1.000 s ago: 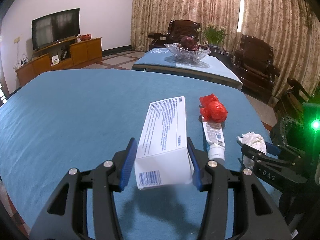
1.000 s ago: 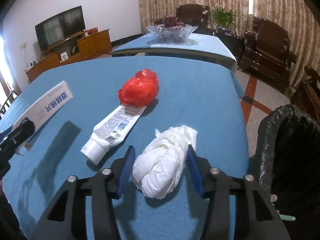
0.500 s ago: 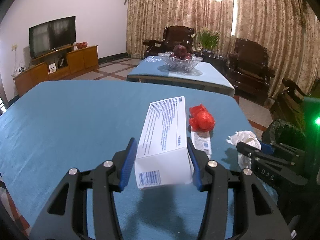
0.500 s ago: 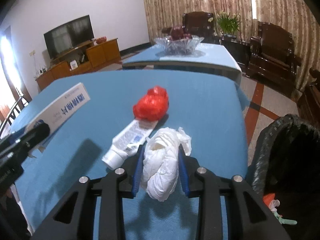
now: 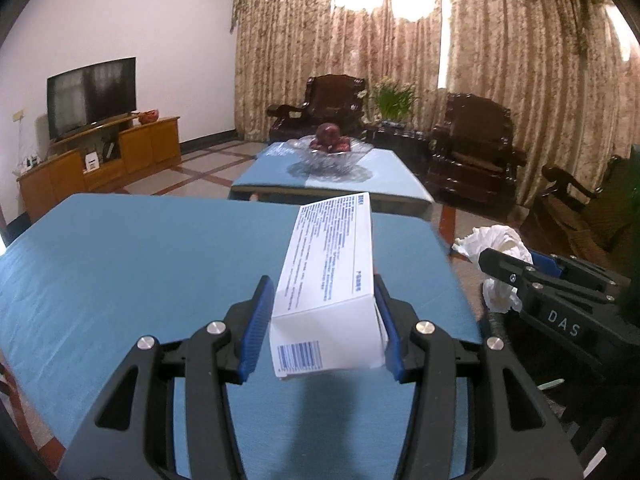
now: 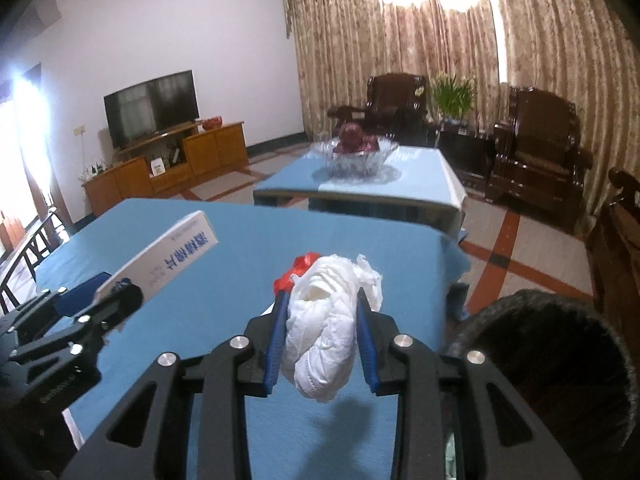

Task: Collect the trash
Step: 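Carry the box and cloth over the bin and open both grippers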

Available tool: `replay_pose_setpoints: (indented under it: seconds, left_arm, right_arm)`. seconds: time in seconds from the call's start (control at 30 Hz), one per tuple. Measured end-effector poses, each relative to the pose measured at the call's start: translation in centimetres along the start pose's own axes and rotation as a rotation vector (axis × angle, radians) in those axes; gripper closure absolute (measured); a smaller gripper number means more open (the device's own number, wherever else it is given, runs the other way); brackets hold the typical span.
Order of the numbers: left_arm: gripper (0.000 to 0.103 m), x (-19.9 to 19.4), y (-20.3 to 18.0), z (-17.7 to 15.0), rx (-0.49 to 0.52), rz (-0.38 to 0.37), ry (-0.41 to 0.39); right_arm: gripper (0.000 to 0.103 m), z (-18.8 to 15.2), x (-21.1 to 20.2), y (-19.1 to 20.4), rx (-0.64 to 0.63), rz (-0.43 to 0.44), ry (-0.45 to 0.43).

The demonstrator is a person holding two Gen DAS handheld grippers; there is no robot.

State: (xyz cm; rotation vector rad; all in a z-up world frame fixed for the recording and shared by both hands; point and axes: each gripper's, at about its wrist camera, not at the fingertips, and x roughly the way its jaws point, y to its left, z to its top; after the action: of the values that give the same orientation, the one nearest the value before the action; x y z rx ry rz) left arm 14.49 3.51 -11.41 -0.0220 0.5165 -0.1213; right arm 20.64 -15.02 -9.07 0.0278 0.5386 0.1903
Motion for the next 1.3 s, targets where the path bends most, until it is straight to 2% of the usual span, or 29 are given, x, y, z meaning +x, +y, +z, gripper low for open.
replay_pose_setpoints:
  seconds: [0.37, 0.77, 1.07, 1.3]
  left_arm:
    - [0.056, -0.8, -6.2, 1.3, 0.053, -0.112, -0.029]
    - [0.056, 1.3, -14.9, 1.6, 0.120, -0.284, -0.021]
    - [0.056, 3.5, -22.0, -0.2, 0.198, -0.398, 0.024]
    - [0.055, 5.2, -24.3, -1.7, 0.233, -0.430, 0.054]
  right_arm:
    - [0.071, 0.8, -5.9, -4.9, 0.029, -0.083, -0.075]
    - [0.071, -0.5, -10.4, -12.9, 0.103, -0.247, -0.092]
    - [0.071, -2.5, -11.4, -18.4, 0.157, -0.336, -0.064]
    - [0.071, -4.1, -11.2, -20.9, 0.179, -0.366, -0.041]
